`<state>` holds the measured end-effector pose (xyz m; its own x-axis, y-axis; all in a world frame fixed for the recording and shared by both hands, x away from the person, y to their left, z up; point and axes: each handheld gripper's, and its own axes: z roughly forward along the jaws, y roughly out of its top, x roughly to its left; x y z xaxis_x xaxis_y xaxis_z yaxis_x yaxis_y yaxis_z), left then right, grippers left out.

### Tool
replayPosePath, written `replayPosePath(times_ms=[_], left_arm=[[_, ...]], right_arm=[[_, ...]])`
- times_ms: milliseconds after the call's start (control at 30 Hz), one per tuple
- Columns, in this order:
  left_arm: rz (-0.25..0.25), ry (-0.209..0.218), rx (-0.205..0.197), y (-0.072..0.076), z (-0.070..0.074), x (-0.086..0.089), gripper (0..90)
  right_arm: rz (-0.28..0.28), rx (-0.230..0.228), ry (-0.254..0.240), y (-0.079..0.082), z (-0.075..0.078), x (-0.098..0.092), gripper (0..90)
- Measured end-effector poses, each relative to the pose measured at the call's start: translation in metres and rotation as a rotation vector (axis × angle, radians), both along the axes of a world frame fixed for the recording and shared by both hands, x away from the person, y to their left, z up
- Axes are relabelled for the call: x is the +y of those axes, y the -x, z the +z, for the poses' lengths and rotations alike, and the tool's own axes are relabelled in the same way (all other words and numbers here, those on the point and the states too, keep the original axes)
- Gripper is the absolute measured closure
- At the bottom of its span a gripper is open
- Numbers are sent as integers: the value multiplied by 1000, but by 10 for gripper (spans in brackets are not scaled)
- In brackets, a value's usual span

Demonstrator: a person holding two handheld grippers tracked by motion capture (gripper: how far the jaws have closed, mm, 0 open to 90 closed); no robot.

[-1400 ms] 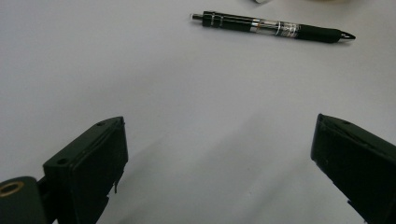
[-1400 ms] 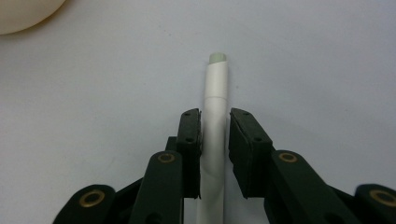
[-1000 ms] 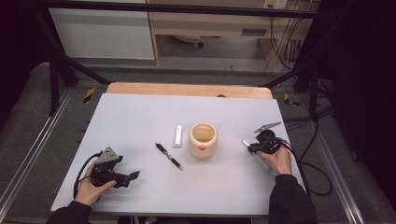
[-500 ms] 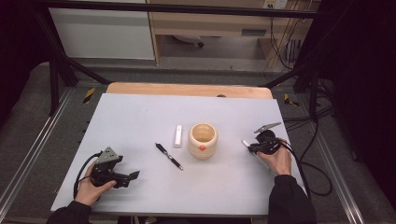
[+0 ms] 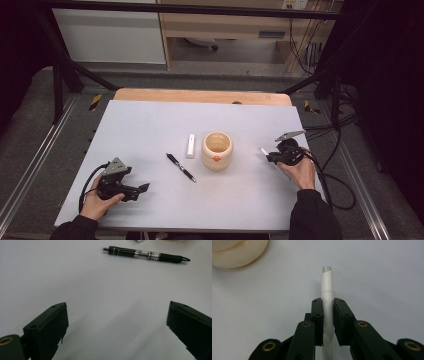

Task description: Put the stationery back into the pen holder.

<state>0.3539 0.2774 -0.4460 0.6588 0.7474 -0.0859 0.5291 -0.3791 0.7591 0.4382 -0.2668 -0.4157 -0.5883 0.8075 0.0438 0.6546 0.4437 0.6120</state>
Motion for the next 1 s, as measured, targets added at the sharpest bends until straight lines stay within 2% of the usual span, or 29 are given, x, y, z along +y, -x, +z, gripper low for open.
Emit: replayPosePath(times_ms=[67,167,233,367,733,1000], left_arm=[[0,0,0,0,0,0,40],[0,-1,0,0,0,0,39],[0,-1,-1,0,0,0,40],[-1,-2,0,0,0,0,39],[0,-2,-2,0,0,0,40],[-2,-4,-2,1,0,-1,39]], right_arm=[[9,-22,-23,3,4,2,793],[10,-27,-34,5,7,4,792],[15,-53,-47,9,11,6,793],[13,-68,-63,14,14,8,793],[16,-135,-185,34,28,15,792],[11,-188,-240,44,36,20,792]])
